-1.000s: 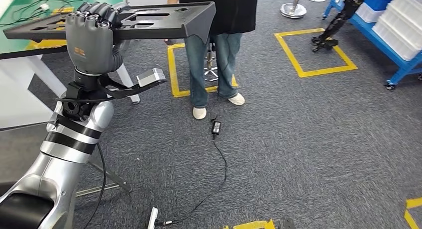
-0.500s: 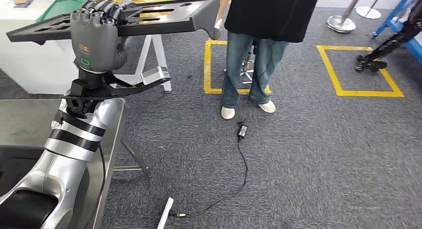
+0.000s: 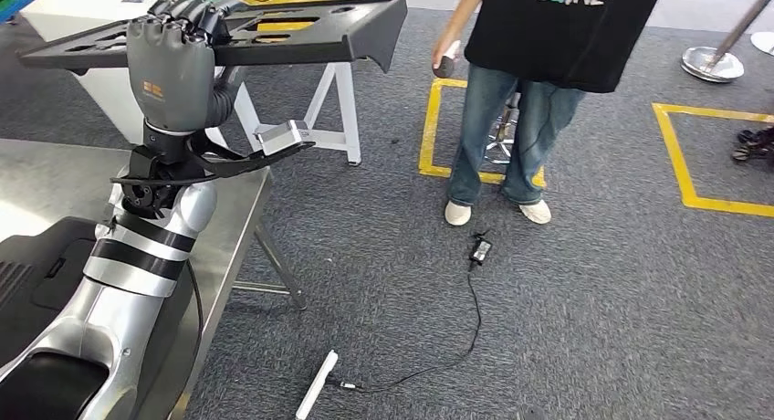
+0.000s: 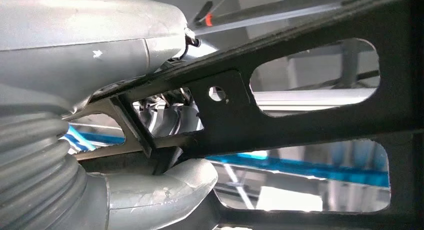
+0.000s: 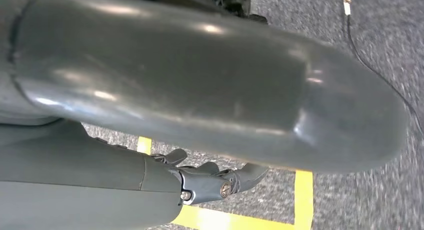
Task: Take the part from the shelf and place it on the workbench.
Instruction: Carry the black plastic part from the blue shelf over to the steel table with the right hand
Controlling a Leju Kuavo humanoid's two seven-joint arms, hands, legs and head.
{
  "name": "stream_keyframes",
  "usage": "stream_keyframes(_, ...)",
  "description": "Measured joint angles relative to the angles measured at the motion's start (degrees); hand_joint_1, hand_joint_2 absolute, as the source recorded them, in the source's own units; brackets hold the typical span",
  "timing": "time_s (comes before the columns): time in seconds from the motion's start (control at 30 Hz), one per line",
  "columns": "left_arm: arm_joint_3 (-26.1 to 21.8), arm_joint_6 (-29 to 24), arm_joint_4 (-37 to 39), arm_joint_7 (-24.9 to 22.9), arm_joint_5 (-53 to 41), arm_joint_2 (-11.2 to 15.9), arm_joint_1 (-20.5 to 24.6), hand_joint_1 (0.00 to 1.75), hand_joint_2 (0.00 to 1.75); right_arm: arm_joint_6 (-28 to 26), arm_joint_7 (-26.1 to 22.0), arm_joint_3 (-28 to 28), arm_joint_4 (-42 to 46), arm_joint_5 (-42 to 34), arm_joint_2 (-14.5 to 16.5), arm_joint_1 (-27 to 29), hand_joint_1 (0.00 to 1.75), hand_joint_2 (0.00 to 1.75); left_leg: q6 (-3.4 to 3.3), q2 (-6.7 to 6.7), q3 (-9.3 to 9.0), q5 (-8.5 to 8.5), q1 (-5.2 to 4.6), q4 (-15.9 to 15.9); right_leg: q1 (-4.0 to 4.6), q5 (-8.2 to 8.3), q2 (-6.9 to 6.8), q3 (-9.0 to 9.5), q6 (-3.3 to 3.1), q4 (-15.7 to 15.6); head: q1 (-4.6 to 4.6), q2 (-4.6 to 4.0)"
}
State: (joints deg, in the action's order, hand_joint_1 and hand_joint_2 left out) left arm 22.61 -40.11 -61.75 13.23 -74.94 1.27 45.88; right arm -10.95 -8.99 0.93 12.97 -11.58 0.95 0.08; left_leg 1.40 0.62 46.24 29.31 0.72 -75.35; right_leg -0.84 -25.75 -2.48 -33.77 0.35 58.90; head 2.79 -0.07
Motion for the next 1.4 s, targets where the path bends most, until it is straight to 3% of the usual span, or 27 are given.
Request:
stream_keyframes(0.03,0.03,0.0,0.09,-0.01,0.0,-0.01,-0.06,1.75,1.75,0.01,0.01,0.06,-0.02,0.04,0.02,-0.01,0.0,0.0,-0.01,-0.2,-0.35,-0.48,0.0,0.16,0.03,-0.04,-0.83,0.02,-0.02,0.01,0.03,0.0)
stream_keyframes(0.07,0.03,0.0,0.14,-0.04,0.01,0.0,-0.1,1.75,1.75,0.02,0.01,0.09,-0.03,0.08,0.05,-0.04,0.0,0.0,-0.1,-0.57,-1.93,-1.82,-0.02,2.64,0.04,-0.1,-1.62,0.1,-0.05,0.02,0.03,0.0)
stream_keyframes(0.13,0.02,-0.01,0.15,-0.14,0.0,-0.02,0.0,1.75,1.75,0.05,0.01,0.13,-0.03,0.11,0.1,-0.12,0.0,0.0,-0.45,-2.85,-6.56,-4.64,-0.36,10.35,0.29,-0.35,-3.03,0.38,0.07,0.06,0.05,0.0)
stream_keyframes(0.2,0.04,-0.02,0.13,-0.3,-0.02,-0.09,0.13,1.75,1.75,0.12,0.01,0.15,-0.03,0.22,0.1,-0.17,0.0,0.0,-1.14,-4.31,-8.96,-5.63,-0.84,14.71,0.77,-0.65,-4.29,0.65,0.44,0.1,-0.11,0.0)
stream_keyframes(0.3,-0.14,-0.01,0.09,-0.23,-0.03,0.06,0.15,1.75,1.75,0.3,0.01,0.2,-0.03,0.6,0.08,-0.42,0.0,0.0,-2.23,-2.4,-8.75,-5.91,-0.98,15.33,0.92,-0.89,-5.9,0.68,0.99,0.09,-0.28,0.0)
stream_keyframes(0.37,-0.37,-0.01,0.04,0.0,-0.03,0.17,0.25,1.75,1.75,0.39,0.03,0.21,-0.03,0.91,0.07,-0.66,0.0,0.0,-2.95,-1.0,-8.71,-6.36,-0.54,15.69,0.69,-2.38,-3.29,-0.68,1.23,2.63,-0.35,0.0)
stream_keyframes(0.43,-0.42,-0.02,0.03,0.06,-0.03,0.02,0.31,1.75,1.75,0.45,0.2,0.21,-0.03,1.14,0.06,-0.73,0.0,0.0,-3.43,0.42,-8.61,-6.67,-0.21,15.83,0.4,-5.39,0.75,-4.13,1.11,9.74,-0.61,0.0)
stream_keyframes(0.5,-0.37,-0.01,0.07,0.03,-0.03,-0.15,0.16,1.75,1.75,0.48,0.42,0.21,-0.04,1.27,0.07,-0.66,0.0,0.0,-3.6,2.13,-8.45,-6.82,-0.16,15.83,0.25,-7.34,2.07,-7.64,1.24,16.45,-0.78,0.0)
stream_keyframes(0.53,-0.36,0.0,0.09,-0.02,-0.03,-0.16,0.08,1.75,1.75,0.49,0.48,0.21,-0.04,1.3,0.07,-0.61,0.0,0.0,-3.6,3.05,-8.41,-6.88,-0.14,15.82,0.2,-7.15,2.22,-8.24,1.53,17.21,-0.79,0.0)
stream_keyframes(0.57,-0.36,0.0,0.09,-0.07,-0.03,-0.15,0.03,1.75,1.75,0.52,0.5,0.21,-0.05,1.34,0.04,-0.59,0.0,0.0,-3.55,4.0,-8.4,-6.95,-0.12,15.82,0.13,-6.05,2.46,-7.64,1.93,15.5,-0.79,0.0)
stream_keyframes(0.6,-0.37,-0.01,0.06,-0.12,-0.03,-0.14,0.01,1.75,1.75,0.57,0.51,0.22,-0.05,1.38,0.01,-0.59,0.0,0.0,-3.44,4.92,-8.4,-7.04,-0.07,15.82,0.05,-4.38,2.99,-6.05,2.32,11.91,-0.81,0.0)
stream_keyframes(0.67,-0.38,-0.02,-0.04,-0.26,-0.03,-0.12,0.05,1.75,1.75,0.69,0.52,0.23,-0.05,1.51,-0.07,-0.7,0.0,0.0,-3.02,6.62,-8.24,-7.27,-0.09,15.78,-0.19,-1.31,5.27,-2.13,2.62,3.67,-0.84,0.0)
stream_keyframes(0.73,-0.4,-0.01,-0.12,-0.48,-0.04,-0.03,0.1,1.75,1.75,0.78,0.58,0.23,-0.04,1.67,-0.07,-0.89,0.0,0.0,-2.39,7.93,-7.85,-7.6,-0.13,15.83,-0.11,-0.23,6.24,-0.37,2.19,0.28,-0.81,0.0)
stream_keyframes(0.8,-0.44,-0.01,-0.13,-0.63,-0.06,0.36,0.09,1.75,1.75,0.81,0.66,0.24,-0.03,1.79,0.07,-1.12,0.0,0.0,-1.71,8.72,-7.52,-7.99,-0.04,16.04,-0.04,0.14,4.92,-0.24,1.53,0.15,-0.81,0.0)
stream_keyframes(0.83,-0.5,-0.01,-0.14,-0.67,-0.06,0.65,0.12,1.75,1.75,0.82,0.69,0.25,-0.02,1.84,0.09,-1.24,0.0,0.0,-1.43,7.89,-7.3,-7.83,-0.12,15.82,-0.14,0.34,4.25,-0.2,1.19,0.02,-0.74,0.0)
stream_keyframes(0.87,-0.56,-0.02,-0.14,-0.72,-0.06,0.91,0.18,1.75,1.75,0.83,0.72,0.26,-0.01,1.89,0.14,-1.33,0.0,0.0,-1.18,6.15,-6.8,-7.01,-0.24,14.76,-0.3,0.5,3.56,-0.17,0.77,-0.14,-0.53,0.0)
stream_keyframes(0.93,-0.63,-0.02,-0.15,-0.87,-0.05,1.17,0.29,1.75,1.75,0.85,0.83,0.31,-0.01,1.96,0.07,-1.36,0.0,0.0,-0.74,1.76,-4.34,-3.46,-0.36,9.02,-0.3,0.56,2.11,-0.15,0.17,-0.29,-0.08,0.0)
stream_keyframes(1.0,-0.55,-0.01,-0.08,-1.03,-0.06,1.26,0.24,1.75,1.75,0.89,0.99,0.36,-0.01,2.05,0.05,-1.28,0.0,0.0,-0.37,0.03,-1.3,-0.23,-0.12,1.91,-0.12,0.47,0.45,-0.18,-0.05,-0.27,0.09,0.0)
stream_keyframes(1.03,-0.51,-0.01,0.01,-1.09,-0.06,1.33,0.21,1.75,1.75,0.91,1.08,0.38,-0.01,2.1,0.08,-1.28,0.0,0.0,-0.25,-0.15,-0.79,0.0,-0.01,0.48,-0.1,0.45,-0.4,-0.19,-0.06,-0.27,0.11,0.0)
stream_keyframes(1.07,-0.49,0.0,0.09,-1.15,-0.05,1.44,0.19,1.75,1.75,0.92,1.14,0.38,-0.01,2.16,0.15,-1.33,0.0,0.0,-0.18,-0.35,-1.4,-0.78,0.06,1.26,-0.11,0.42,-1.24,-0.17,-0.07,-0.26,0.13,0.0)
stream_keyframes(1.1,-0.49,-0.01,0.15,-1.2,-0.04,1.53,0.22,1.75,1.75,0.93,1.19,0.38,-0.01,2.21,0.24,-1.4,0.0,0.0,-0.17,-0.93,-3.13,-2.31,0.1,4.17,-0.12,0.35,-2.03,-0.1,-0.03,-0.24,0.14,0.0)
stream_keyframes(1.2,-0.44,-0.02,0.16,-1.25,-0.03,1.66,0.56,1.75,1.75,0.96,1.35,0.38,-0.01,2.29,0.43,-1.7,0.0,0.0,-0.75,-4.48,-8.51,-5.46,-0.37,13.95,0.46,-0.06,-4.1,0.16,0.46,-0.06,0.03,0.0)
stream_keyframes(1.23,-0.42,-0.02,0.16,-1.26,-0.03,1.68,0.64,1.75,1.75,0.96,1.4,0.38,-0.01,2.31,0.44,-1.77,0.0,0.0,-1.1,-4.84,-8.95,-5.49,-0.6,14.99,0.72,-0.16,-4.7,0.24,0.67,-0.04,-0.08,0.0)
stream_keyframes(1.3,-0.42,-0.02,0.17,-1.36,-0.03,1.89,0.73,1.75,1.75,0.97,1.55,0.38,0.01,2.37,0.43,-1.93,0.0,0.0,-1.96,-3.29,-8.77,-5.64,-0.86,15.18,0.85,-0.28,-6.13,0.49,1.06,-0.17,-0.27,0.0)
stream_keyframes(1.33,-0.43,-0.02,0.17,-1.43,-0.03,2.02,0.76,1.75,1.75,0.98,1.6,0.38,0.03,2.41,0.43,-2.06,0.0,0.0,-2.32,-2.49,-8.75,-5.8,-0.78,15.35,0.77,-0.52,-6.21,0.44,1.33,-0.02,-0.26,0.0)
stream_keyframes(1.4,-0.4,-0.02,0.15,-1.54,-0.04,2.15,1.01,1.75,1.75,1.0,1.65,0.38,0.07,2.51,0.36,-2.31,0.0,0.0,-3.1,-0.94,-8.71,-6.23,-0.38,15.65,0.46,-2.2,-3.43,-0.85,1.58,2.72,-0.36,0.0)
